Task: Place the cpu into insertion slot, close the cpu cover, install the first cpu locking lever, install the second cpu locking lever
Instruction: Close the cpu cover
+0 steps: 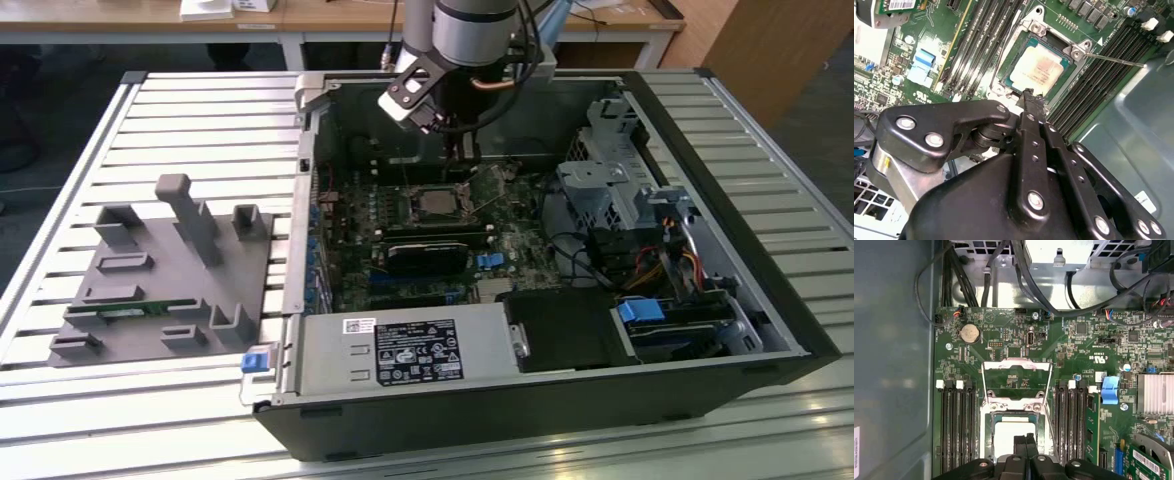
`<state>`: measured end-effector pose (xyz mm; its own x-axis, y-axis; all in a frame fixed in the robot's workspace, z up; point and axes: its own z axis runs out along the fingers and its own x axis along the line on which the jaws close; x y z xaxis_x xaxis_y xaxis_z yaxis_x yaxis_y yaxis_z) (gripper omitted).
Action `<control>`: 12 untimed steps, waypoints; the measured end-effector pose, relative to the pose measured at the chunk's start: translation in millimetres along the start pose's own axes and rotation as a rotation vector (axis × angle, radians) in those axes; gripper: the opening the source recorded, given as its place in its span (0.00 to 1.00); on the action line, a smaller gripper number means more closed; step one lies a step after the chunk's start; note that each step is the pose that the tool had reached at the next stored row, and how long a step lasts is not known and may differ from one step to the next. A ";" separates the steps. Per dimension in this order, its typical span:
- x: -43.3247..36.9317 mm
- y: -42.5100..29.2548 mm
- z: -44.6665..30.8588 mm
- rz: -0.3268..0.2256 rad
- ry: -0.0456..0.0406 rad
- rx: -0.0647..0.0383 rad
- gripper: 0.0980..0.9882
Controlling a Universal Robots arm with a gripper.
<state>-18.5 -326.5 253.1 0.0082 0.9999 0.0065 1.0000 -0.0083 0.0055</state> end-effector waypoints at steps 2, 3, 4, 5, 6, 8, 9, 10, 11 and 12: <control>0.1 1.2 -0.2 0.000 0.0005 0.000 0.01; 0.0 2.3 -0.2 0.000 0.0003 0.000 0.01; 0.0 3.6 -0.3 0.000 0.0001 0.000 0.01; 0.0 5.1 -0.3 0.000 0.0000 0.000 0.01; 0.0 6.8 -0.3 0.000 0.0000 0.000 0.01; 0.1 10.1 -0.3 0.000 0.0000 0.000 0.01; 0.1 11.9 -0.3 0.000 0.0001 0.000 0.01; 0.1 13.9 -0.3 0.000 0.0000 0.000 0.01; 0.1 16.0 -0.3 0.000 0.0001 0.000 0.01; 0.1 17.9 -0.2 0.000 0.0001 0.000 0.01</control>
<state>-0.6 -326.5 253.5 0.0082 0.9999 0.0066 1.0000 -0.0083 0.0055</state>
